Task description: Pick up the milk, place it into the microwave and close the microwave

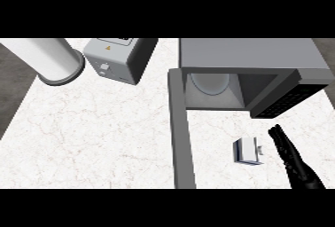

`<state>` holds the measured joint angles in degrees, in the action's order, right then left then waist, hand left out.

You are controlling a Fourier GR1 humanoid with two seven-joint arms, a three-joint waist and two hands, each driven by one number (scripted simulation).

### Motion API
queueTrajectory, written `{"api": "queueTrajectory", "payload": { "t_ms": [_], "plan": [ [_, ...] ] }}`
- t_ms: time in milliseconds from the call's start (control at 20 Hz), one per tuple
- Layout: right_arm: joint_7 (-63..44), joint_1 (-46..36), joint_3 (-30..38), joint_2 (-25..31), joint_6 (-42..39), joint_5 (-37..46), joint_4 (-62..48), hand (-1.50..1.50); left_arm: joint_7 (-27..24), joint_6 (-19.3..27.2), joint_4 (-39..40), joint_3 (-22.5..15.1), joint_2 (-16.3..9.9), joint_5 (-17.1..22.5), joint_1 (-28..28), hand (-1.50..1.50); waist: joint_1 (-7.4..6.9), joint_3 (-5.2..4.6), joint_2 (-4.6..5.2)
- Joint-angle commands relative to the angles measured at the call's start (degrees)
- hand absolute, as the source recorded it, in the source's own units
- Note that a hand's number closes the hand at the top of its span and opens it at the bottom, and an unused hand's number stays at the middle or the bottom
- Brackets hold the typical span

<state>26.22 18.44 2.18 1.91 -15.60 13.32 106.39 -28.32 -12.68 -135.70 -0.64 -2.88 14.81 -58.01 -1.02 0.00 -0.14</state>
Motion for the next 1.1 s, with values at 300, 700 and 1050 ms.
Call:
{"api": "queueTrajectory", "payload": {
  "t_ms": [300,700,1050],
  "plan": [
    [8.4,-9.5,4.2,0.8,7.3,5.6,-19.2,-1.50,1.2,-2.9,-1.9,5.4,-0.4,5.2,0.0,-1.50,0.45,0.03,0.19],
    [14.2,-12.4,7.2,3.3,6.6,3.5,-30.0,-1.50,-4.2,-7.5,-0.4,3.4,2.8,1.9,-6.6,-1.50,0.18,0.04,0.03],
    [18.9,-18.3,6.6,4.4,6.7,5.7,-44.4,-1.50,-4.0,-9.1,1.5,7.4,2.7,5.7,-5.5,-1.50,0.00,0.04,0.12]
  ]
}}
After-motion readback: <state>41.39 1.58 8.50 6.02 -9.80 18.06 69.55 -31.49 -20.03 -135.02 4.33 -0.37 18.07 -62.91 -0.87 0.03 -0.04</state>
